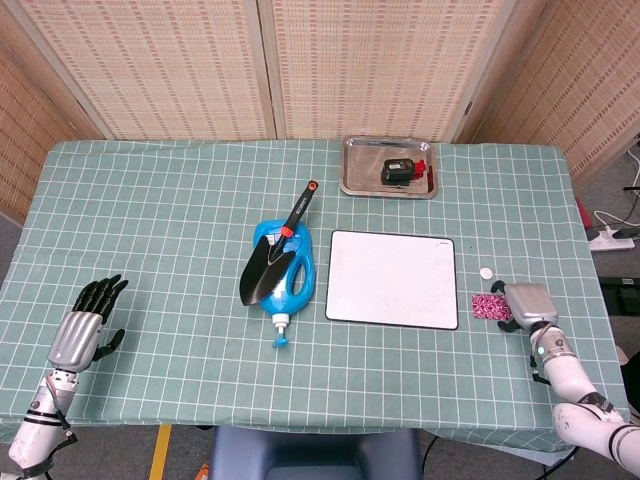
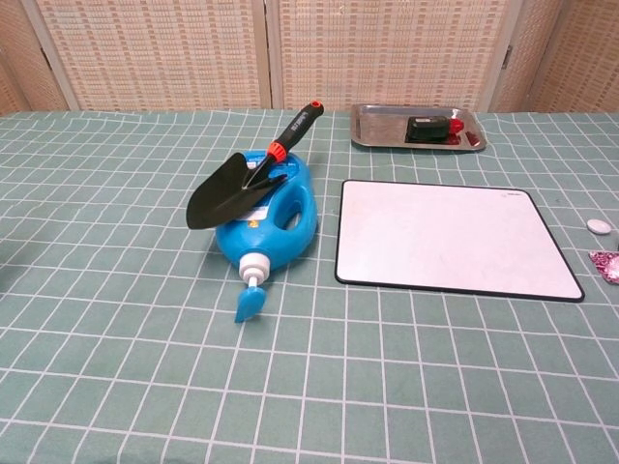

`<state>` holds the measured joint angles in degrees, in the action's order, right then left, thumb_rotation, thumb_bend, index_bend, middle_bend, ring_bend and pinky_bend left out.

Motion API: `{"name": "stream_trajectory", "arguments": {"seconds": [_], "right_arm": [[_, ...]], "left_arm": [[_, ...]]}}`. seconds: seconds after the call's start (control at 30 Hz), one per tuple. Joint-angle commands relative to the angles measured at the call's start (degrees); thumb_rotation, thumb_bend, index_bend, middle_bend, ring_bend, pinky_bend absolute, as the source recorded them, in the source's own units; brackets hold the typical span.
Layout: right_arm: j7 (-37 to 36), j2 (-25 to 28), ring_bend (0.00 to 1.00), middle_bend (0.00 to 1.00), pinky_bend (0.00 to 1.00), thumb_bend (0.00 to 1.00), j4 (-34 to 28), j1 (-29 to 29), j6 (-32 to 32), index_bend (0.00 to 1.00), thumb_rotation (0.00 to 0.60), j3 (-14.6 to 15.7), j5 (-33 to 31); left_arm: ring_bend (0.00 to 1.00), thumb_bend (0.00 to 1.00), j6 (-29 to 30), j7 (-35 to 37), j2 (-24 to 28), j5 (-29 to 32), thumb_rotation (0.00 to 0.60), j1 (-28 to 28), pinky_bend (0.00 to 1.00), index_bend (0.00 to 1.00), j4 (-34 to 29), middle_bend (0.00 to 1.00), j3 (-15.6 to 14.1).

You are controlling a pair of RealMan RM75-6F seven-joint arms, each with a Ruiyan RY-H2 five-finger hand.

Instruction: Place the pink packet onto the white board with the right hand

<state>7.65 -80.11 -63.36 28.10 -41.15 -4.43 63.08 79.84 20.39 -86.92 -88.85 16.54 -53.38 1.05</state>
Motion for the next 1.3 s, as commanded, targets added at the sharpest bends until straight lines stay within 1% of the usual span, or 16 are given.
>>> {"name": "stream_trajectory", "arguments": {"seconds": [0.03,0.2,0.4,0.53,0.63,0.83,0.97,1.0,1.13,1.3], "right_arm": [[-0.02,0.04,0.99,1.0,1.0,0.24,-0.06,-0.01,-0.05,0.34,0.6,0.01,-0.05],[-0.14,0.06,0.99,1.0,1.0,0.24,-0.19,-0.12,-0.42,0.38,0.6,0.0,-0.03],[-0.03,0.03,0.99,1.0,1.0,0.24,-0.21,-0.07,-0.46,0.4,0.6,-0.02,-0.26],[-0.48,0.72,0.99,1.0,1.0,0.24,-1.29,-0.12,-1.13,0.41,0.6,-0.16,0.37],[-0.54,1.73,0.99,1.0,1.0,0.24,-2.91,-0.19,-2.22,0.41,0.6,-0.34,1.07],[1.1,4.54,0.99,1.0,1.0,0.24,-8.48,0.66,-3.8,0.41,0.6,-1.43,1.1],[1.76,4.8,0.99,1.0,1.0,0.24,-9.39,1.22,-3.56,0.41,0.6,-1.8,0.56],[2.26,4.24,0.99,1.0,1.0,0.24,-10.4,2.93,-2.85,0.41,0.6,-3.04,0.37],[6.71,2.02,0.99,1.0,1.0,0.24,-10.74,7.27,0.34,0.41,0.6,-4.99,-5.08],[12.27,-1.38,0.99,1.0,1.0,0.24,-9.89,11.66,1.98,0.41,0.6,-5.65,-11.65]], "left_arm": [[0.0,0.32,-0.04,0.11,0.01,0.0,0.6,0.01,0.0,0.0,-0.02,0.0,0.0],[0.0,0.32,-0.07,0.38,0.11,-0.04,0.6,0.0,0.0,0.0,-0.1,0.0,-0.06],[0.0,0.32,-0.18,0.67,0.15,0.07,0.6,0.02,0.0,0.0,-0.16,0.0,0.01],[0.0,0.32,-0.37,1.01,0.25,0.05,0.6,0.07,0.0,0.0,-0.23,0.0,-0.04],[0.0,0.32,-0.39,1.1,0.26,0.06,0.6,0.08,0.0,0.0,-0.23,0.0,-0.03],[0.0,0.32,-0.13,1.25,0.36,0.0,0.6,0.03,0.0,0.0,-0.4,0.0,0.02],[0.0,0.32,-0.08,1.29,0.38,-0.03,0.6,0.02,0.0,0.0,-0.45,0.0,0.01],[0.0,0.32,0.07,1.38,0.44,-0.05,0.6,-0.01,0.0,0.0,-0.55,0.0,0.04],[0.0,0.32,0.19,1.63,0.58,0.02,0.6,-0.02,0.0,0.0,-0.65,0.0,0.16],[0.0,0.32,0.3,2.18,0.75,0.18,0.6,-0.03,0.0,0.0,-0.62,0.0,0.38]]}}
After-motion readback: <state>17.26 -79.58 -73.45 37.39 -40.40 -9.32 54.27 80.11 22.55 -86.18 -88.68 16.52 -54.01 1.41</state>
